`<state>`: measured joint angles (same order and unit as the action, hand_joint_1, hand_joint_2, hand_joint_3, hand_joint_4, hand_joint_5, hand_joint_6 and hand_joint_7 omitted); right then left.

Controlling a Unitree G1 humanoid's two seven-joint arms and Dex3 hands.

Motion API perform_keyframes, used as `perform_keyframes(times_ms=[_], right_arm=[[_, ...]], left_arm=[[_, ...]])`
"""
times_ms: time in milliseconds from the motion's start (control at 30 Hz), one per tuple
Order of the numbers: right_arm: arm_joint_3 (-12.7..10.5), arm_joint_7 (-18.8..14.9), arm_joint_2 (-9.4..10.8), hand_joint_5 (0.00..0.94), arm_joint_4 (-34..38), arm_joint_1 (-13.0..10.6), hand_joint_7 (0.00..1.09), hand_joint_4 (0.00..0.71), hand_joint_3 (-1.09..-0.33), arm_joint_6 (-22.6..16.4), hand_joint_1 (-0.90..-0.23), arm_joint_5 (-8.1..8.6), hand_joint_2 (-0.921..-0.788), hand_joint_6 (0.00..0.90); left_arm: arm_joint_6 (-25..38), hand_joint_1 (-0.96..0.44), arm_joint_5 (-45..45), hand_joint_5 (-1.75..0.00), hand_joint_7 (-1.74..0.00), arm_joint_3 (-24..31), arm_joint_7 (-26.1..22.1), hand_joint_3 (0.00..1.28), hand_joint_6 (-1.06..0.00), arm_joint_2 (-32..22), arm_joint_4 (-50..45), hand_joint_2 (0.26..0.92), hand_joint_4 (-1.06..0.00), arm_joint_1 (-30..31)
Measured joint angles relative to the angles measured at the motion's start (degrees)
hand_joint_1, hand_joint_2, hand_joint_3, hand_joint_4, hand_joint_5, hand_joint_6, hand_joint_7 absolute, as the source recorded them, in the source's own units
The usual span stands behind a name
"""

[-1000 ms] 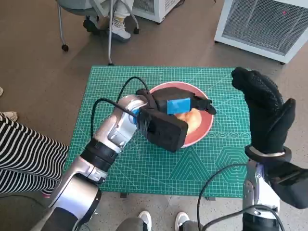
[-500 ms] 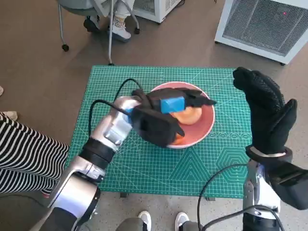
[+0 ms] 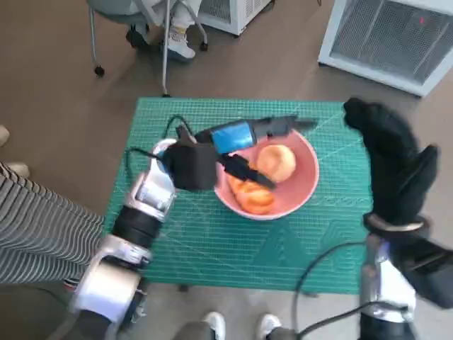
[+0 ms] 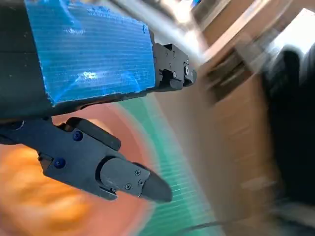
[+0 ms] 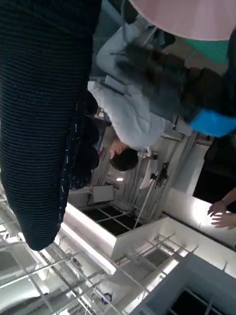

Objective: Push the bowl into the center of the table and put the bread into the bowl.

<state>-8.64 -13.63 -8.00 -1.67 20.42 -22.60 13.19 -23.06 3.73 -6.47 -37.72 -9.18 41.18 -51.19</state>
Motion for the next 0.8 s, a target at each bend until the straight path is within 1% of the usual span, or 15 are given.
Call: perform_keyframes(times_ms=[67,100,133,200,267,367,467,667,800], right_arm=[[0.0,0.0,-0.1,0.006,-0.1,0.6,0.39,0.212,-0.718,0.2,-0.702,-0.01,-0.921,0.133],[0.0,0.1,-0.2,0.007,-0.2,1.0,0.39,0.212,-0.718,0.4,-0.702,-0.03,-0.921,0.134],[0.0,0.1,-0.3,0.007,-0.3,1.4,0.39,0.213,-0.718,0.7,-0.701,-0.04,-0.921,0.134],[0.0,0.3,-0.6,0.006,-0.5,2.1,0.39,0.212,-0.718,1.6,-0.703,-0.1,-0.921,0.134],[0.0,0.6,-0.9,0.004,-0.6,3.1,0.39,0.21,-0.718,2.8,-0.705,-0.16,-0.921,0.134],[0.1,1.0,-1.0,0.002,-0.9,4.2,0.39,0.206,-0.719,3.8,-0.706,-0.24,-0.921,0.133],[0.4,1.2,-1.0,0.001,-1.1,4.9,0.39,0.203,-0.721,4.2,-0.707,-0.61,-0.921,0.133],[0.9,1.2,-0.8,0.002,-0.9,5.7,0.39,0.204,-0.712,4.4,-0.712,-1.56,-0.921,0.135],[0.9,1.2,-0.8,0.006,-0.1,5.9,0.39,0.211,-0.707,4.3,-0.72,-1.66,-0.921,0.142]], left_arm=[[-0.1,-0.69,4.5,-0.03,-0.14,2.8,0.0,0.38,-0.2,1.4,-1.4,0.921,-0.09,1.5],[-0.2,-0.68,6.7,-0.03,-0.28,4.1,0.0,0.4,-0.13,2.1,-2.4,0.921,-0.1,2.3],[-0.3,-0.69,8.9,-0.02,-0.39,5.5,0.3,0.42,-0.08,3.0,-3.8,0.921,-0.1,3.2],[-0.6,-0.7,12.9,-0.02,-0.48,8.0,1.2,0.44,-0.04,4.8,-7.0,0.921,-0.11,5.3],[-1.4,-0.71,16.1,-0.03,-0.53,10.3,3.3,0.46,-0.02,6.9,-11.3,0.921,-0.12,7.9],[-2.1,-0.73,17.2,-0.03,-0.54,11.7,5.8,0.48,0.0,8.0,-15.9,0.921,-0.12,10.2],[-2.1,-0.73,17.2,-0.03,-0.54,12.2,7.2,0.49,0.0,8.1,-18.6,0.921,-0.13,11.7],[-1.6,-0.72,17.2,-0.03,-0.54,12.4,8.3,0.49,0.0,8.0,-21.0,0.921,-0.12,13.9],[-1.2,-0.72,17.4,-0.03,-0.53,12.4,8.3,0.48,0.0,8.1,-21.2,0.921,-0.12,14.6]])
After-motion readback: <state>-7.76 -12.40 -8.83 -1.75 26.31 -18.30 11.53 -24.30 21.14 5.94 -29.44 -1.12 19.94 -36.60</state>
